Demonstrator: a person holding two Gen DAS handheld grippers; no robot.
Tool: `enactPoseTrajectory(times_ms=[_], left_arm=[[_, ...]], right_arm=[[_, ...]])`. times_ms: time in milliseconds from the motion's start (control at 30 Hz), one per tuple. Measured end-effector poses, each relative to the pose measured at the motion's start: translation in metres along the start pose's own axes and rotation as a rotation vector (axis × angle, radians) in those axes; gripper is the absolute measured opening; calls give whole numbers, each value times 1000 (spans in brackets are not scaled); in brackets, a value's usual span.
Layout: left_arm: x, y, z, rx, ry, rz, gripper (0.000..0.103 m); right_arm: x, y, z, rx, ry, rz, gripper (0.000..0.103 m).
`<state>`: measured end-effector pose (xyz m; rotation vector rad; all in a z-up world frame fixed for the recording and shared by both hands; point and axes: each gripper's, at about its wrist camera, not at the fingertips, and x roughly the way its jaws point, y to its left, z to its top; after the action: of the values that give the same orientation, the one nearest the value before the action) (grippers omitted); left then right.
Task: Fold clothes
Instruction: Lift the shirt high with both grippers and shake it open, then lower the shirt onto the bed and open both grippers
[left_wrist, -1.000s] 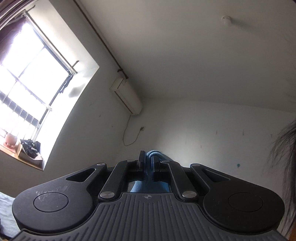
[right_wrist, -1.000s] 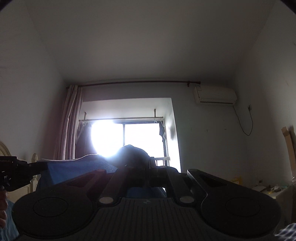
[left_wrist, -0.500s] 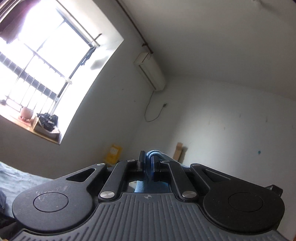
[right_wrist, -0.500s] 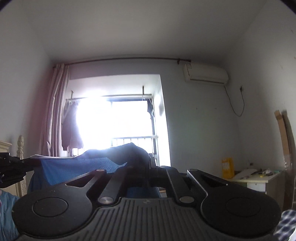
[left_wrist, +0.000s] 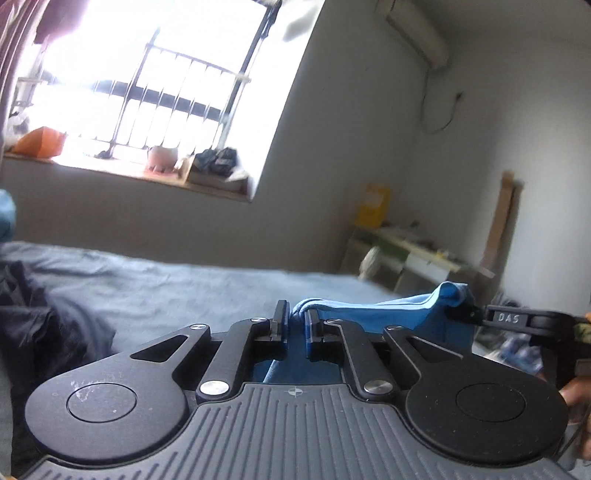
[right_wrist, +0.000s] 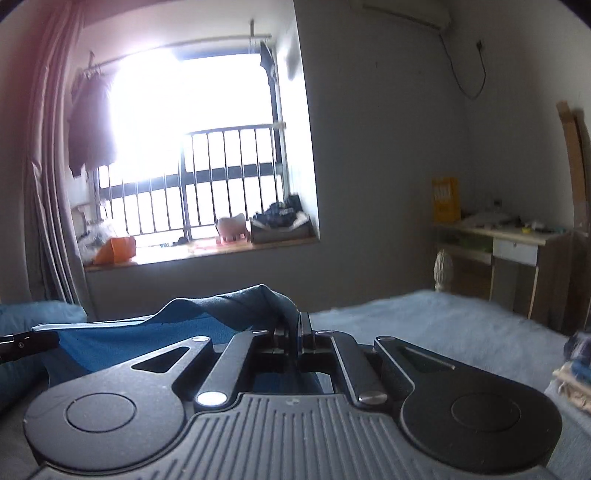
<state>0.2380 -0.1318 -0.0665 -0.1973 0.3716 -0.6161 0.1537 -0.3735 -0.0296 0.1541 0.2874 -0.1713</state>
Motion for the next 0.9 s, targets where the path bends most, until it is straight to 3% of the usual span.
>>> enactPoseTrajectory(times_ms=[33,67,100,133,167,200,267,367,467,600,733,800,900], left_arm=[[12,7,-11,-2,54,36,32],[24,13,-23,-4,108,72,40],[24,22,-35,-21,137,96,40],[22,32,-44,-43,151,109,40],[15,40,-51,-62,156,114,41],[7,47,-57,-81,149,118,42],[-11,59,-68,-117,134,126,53],[-33,77,-82,-155,122,126,65],[-16,97,-103,-164,207,170,61],[-3,118,-107,-137,169,268,60],[10,148,-105,-172,185,341,47],[14,151,-107,-102,182,352,46],[21,137,-112,111,148,415,47]], right_arm=[[21,-3,-18,27,76,13,6],[41,-7,-38,58,158,27,14],[57,-11,-57,83,245,18,23],[72,-14,-75,105,334,0,46],[86,-18,-93,128,422,-19,54],[94,-23,-107,154,480,-29,54],[88,-37,-119,236,502,-15,54],[55,-59,-114,390,441,34,60],[15,-81,-111,501,385,45,70],[-13,-96,-110,536,414,8,70],[-27,-94,-114,532,456,-49,70],[-33,-90,-118,550,472,-61,70],[-37,-79,-124,557,496,-51,70]])
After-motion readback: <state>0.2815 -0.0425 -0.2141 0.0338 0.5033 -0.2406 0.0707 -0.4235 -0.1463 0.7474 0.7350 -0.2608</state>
